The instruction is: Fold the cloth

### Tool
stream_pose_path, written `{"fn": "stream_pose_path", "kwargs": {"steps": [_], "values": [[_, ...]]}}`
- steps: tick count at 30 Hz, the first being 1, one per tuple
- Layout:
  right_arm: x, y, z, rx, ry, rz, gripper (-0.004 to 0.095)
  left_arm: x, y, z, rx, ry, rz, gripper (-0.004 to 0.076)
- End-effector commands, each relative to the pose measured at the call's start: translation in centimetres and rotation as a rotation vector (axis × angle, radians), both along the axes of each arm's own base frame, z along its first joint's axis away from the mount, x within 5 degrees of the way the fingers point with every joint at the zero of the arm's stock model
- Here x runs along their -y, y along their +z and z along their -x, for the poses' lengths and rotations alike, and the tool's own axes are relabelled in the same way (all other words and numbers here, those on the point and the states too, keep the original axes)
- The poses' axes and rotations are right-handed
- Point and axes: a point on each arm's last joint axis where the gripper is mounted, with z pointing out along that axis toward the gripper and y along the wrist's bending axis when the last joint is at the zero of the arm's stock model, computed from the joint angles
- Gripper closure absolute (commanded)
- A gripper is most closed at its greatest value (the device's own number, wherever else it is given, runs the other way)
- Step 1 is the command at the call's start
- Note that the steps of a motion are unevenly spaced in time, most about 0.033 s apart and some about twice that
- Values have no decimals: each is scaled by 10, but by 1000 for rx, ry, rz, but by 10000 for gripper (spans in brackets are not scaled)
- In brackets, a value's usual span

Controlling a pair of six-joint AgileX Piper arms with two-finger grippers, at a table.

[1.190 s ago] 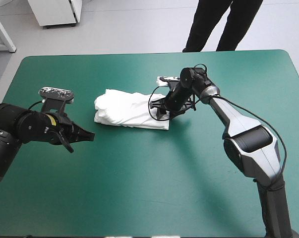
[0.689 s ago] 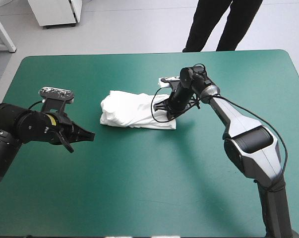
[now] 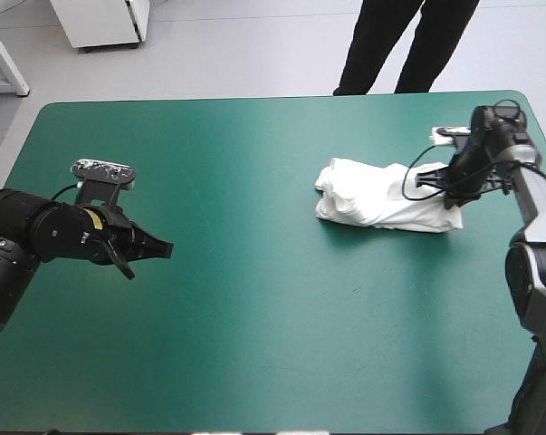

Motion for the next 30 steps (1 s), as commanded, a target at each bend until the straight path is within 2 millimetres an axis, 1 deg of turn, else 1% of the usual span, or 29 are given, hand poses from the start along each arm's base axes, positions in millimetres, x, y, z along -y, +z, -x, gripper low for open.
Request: {"fn": "stream_pose_path", "kwargs": {"steps": [1, 3, 6, 10, 12, 14, 19, 21, 22, 24, 28, 29, 30], "values": [[44, 44, 21, 85, -78, 34, 925, -2, 10, 8, 11, 1, 13, 746], [68, 48, 28, 95, -138, 39, 925, -2, 10, 8, 11, -1, 12, 746], [97, 52, 37, 104, -213, 38, 924, -2, 10, 8, 11, 0, 13, 746], [123, 53, 46, 104, -283, 42, 924, -2, 10, 8, 11, 0, 13, 746], [128, 53, 48, 109, -294, 23, 925, -2, 10, 8, 11, 0, 13, 746], [128, 53, 48, 117, -278, -7, 925, -2, 10, 7, 18, -8, 10, 746], [127, 53, 48, 119, -271, -12, 924, -2, 10, 8, 17, -16, 5, 746], [127, 53, 48, 119, -281, -14, 906, -2, 10, 8, 15, -16, 4, 746], [128, 53, 48, 119, -305, -20, 882, -2, 10, 8, 14, -16, 7, 746], [130, 53, 49, 119, -298, -15, 787, -2, 10, 8, 14, -16, 7, 746], [141, 57, 56, 135, -344, -37, 516, -2, 10, 8, 15, -22, 4, 746], [145, 62, 60, 152, -371, -54, 463, -2, 10, 8, 15, -22, 4, 746], [148, 66, 63, 168, -388, -72, 437, -2, 10, 8, 15, -22, 4, 746]]}}
